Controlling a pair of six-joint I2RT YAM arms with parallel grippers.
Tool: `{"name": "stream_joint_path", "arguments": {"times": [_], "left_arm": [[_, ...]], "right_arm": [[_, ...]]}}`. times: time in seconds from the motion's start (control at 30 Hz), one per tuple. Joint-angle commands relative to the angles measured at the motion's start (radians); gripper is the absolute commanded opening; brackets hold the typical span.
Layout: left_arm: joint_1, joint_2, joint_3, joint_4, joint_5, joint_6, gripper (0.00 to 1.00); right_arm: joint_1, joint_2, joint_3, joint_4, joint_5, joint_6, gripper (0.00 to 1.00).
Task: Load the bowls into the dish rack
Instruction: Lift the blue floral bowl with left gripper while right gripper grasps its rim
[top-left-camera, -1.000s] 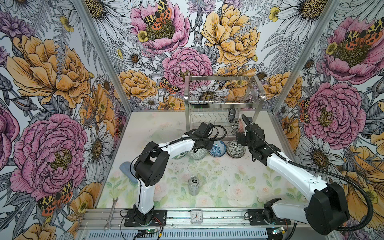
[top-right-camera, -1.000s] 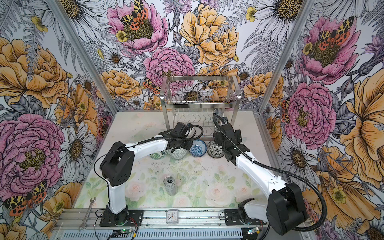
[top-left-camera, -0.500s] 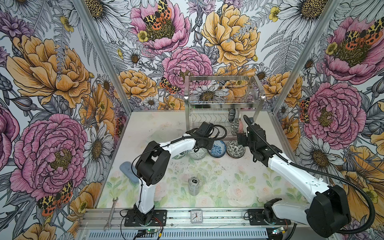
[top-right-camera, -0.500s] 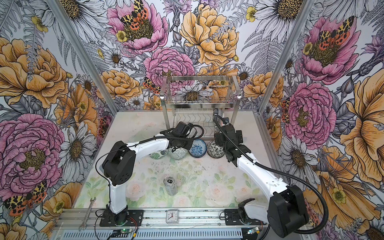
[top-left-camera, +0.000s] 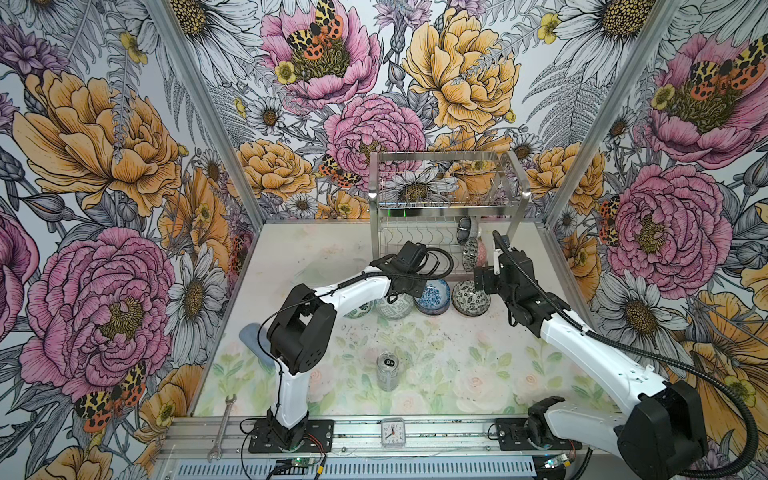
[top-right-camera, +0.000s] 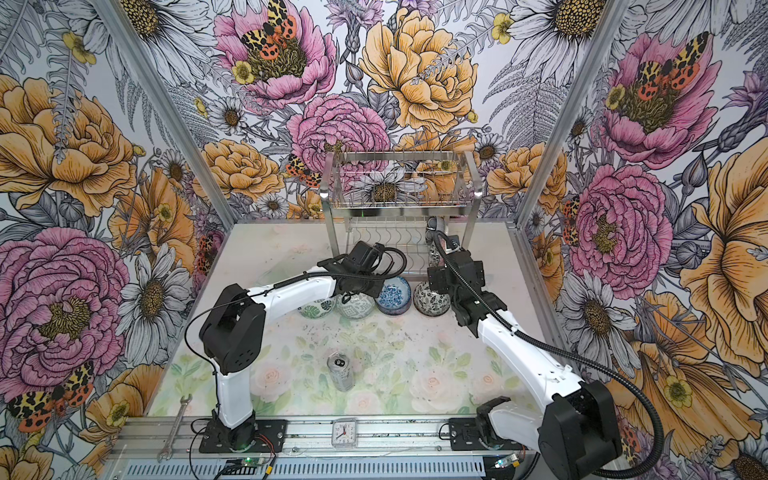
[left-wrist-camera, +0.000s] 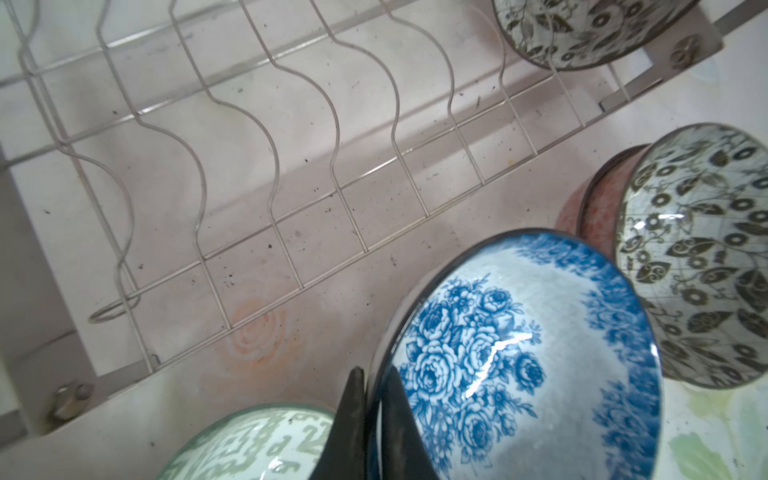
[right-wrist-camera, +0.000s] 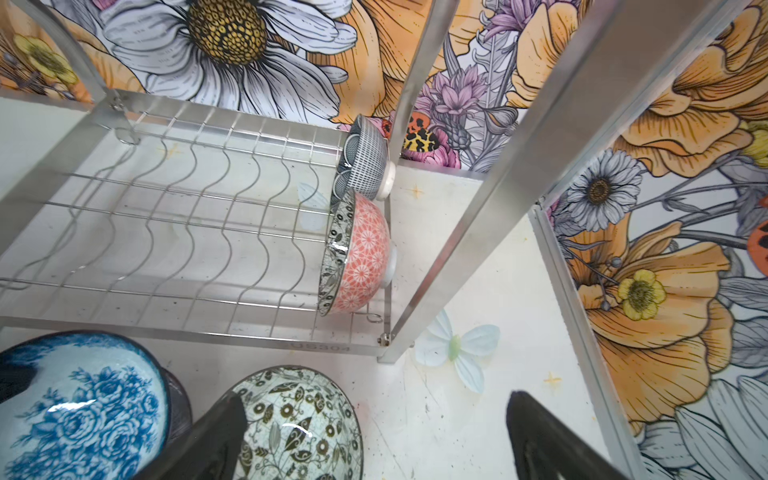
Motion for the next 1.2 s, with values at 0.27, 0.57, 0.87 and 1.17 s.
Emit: {"name": "stream_joint_path", "arguments": {"times": [0.27, 0.57, 0.87, 1.17], "left_arm": [[0.002, -0.229, -0.125, 0.307, -0.026, 0.0, 0.0], [0.006, -0.228, -0.152, 0.407, 0.006, -0.022, 0.0], [0.011, -0.247, -0.17, 0.452, 0.032, -0.024, 0.0], [0.017, -0.26, -0.18, 0.474, 0.065, -0.028, 0.0]], "right_arm": [[0.019, 0.008, 0.088, -0.003, -0.29, 0.153, 1.0], [0.064, 0.136, 0.166, 0.044, -0.341, 0.276, 1.0], [0.069, 0.237, 0.198, 0.066, -0.319, 0.349, 0.92], [0.074, 0.29, 0.23, 0.099, -0.343, 0.384, 0.43]]}}
